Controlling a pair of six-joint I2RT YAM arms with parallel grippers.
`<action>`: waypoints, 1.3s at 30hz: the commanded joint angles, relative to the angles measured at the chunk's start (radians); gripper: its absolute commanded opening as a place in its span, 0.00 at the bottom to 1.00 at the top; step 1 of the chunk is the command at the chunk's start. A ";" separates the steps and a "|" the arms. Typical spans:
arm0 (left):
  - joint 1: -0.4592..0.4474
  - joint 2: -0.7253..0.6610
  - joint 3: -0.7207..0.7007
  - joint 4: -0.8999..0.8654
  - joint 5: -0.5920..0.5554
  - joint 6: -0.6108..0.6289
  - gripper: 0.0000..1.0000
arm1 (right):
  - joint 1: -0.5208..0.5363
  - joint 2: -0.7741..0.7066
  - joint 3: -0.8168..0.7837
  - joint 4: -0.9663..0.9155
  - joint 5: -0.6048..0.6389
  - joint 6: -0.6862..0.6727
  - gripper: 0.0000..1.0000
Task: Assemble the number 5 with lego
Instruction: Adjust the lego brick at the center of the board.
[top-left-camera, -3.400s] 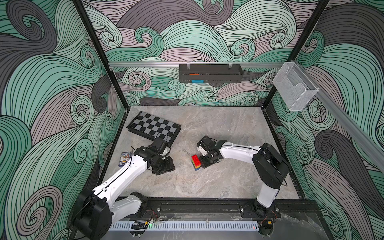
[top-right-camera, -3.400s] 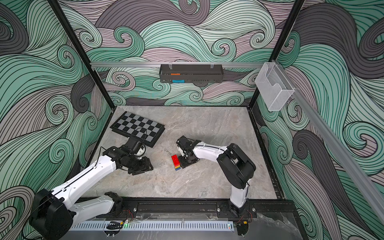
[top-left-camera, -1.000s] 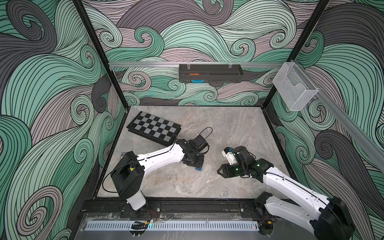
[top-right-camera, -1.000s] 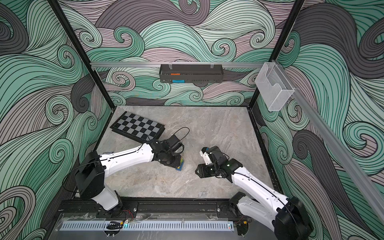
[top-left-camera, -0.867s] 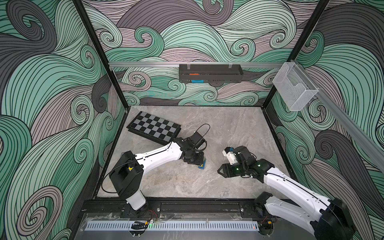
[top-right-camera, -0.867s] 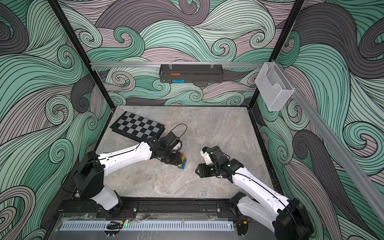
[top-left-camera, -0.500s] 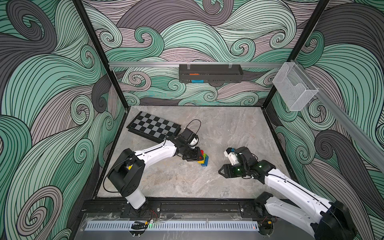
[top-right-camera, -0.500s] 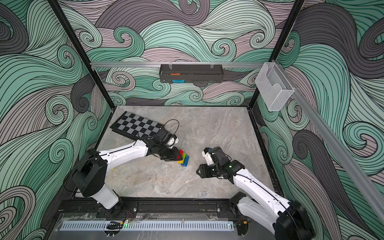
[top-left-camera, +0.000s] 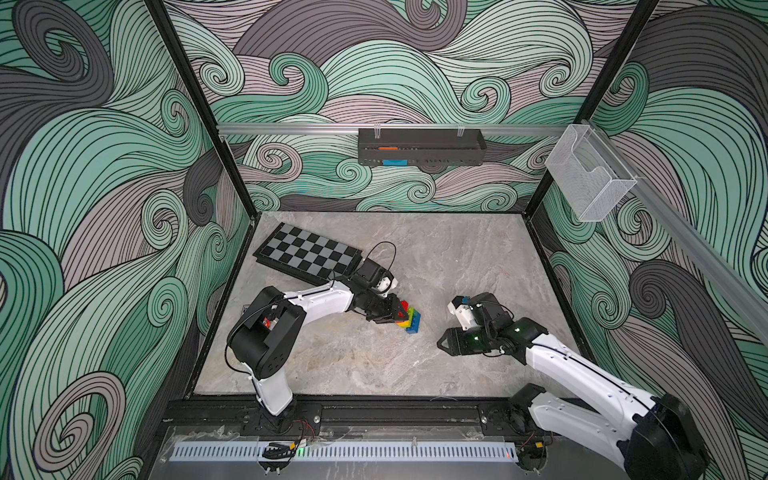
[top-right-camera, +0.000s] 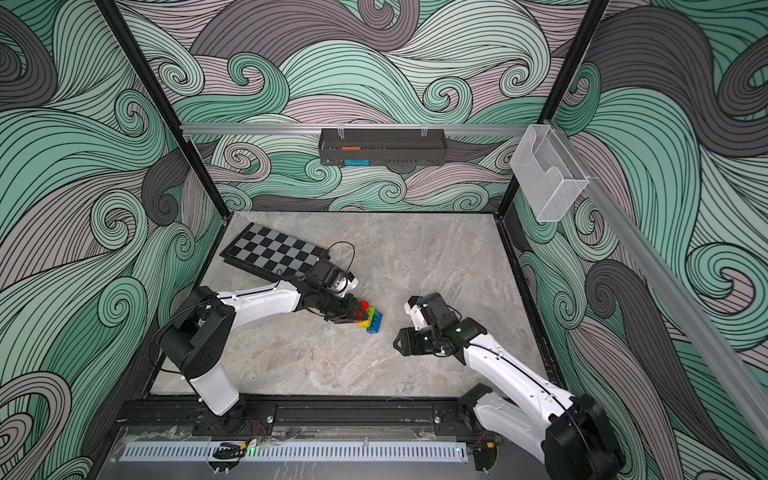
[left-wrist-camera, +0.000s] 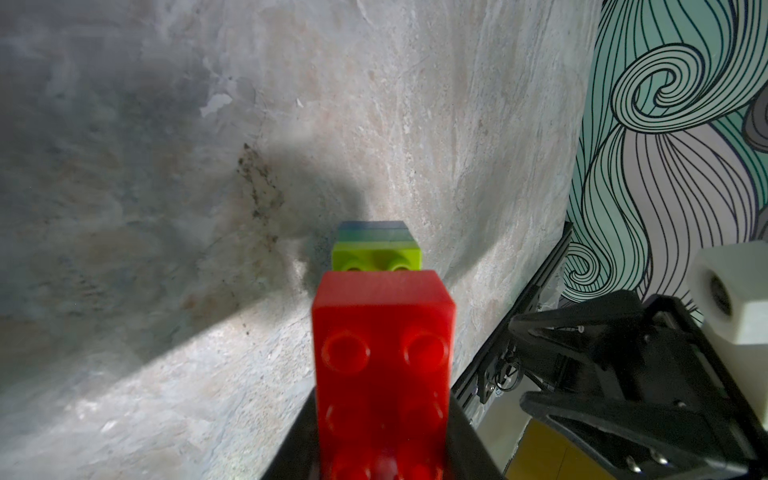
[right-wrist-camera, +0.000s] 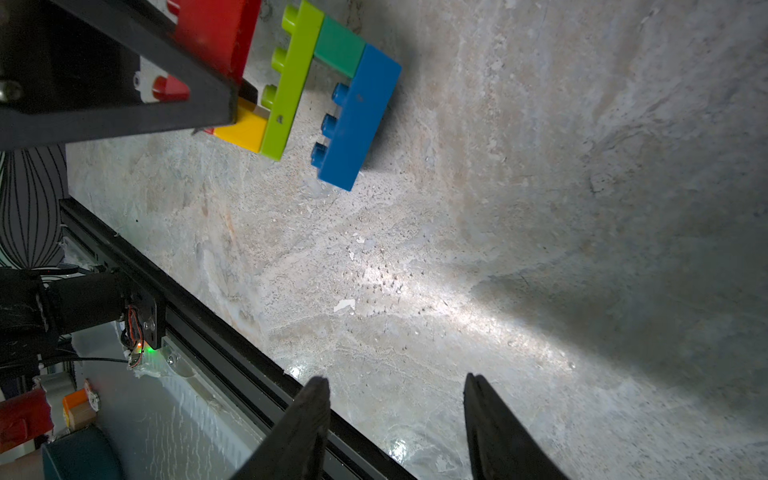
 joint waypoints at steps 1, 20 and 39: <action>0.016 0.019 -0.004 0.054 0.042 0.001 0.29 | -0.011 0.006 0.025 -0.005 -0.015 -0.016 0.55; 0.082 0.007 -0.030 0.025 -0.007 0.011 0.58 | -0.029 0.053 0.045 0.024 -0.025 -0.038 0.56; 0.145 -0.354 -0.192 -0.228 -0.233 -0.039 0.57 | -0.099 0.573 0.359 0.219 -0.021 -0.092 0.32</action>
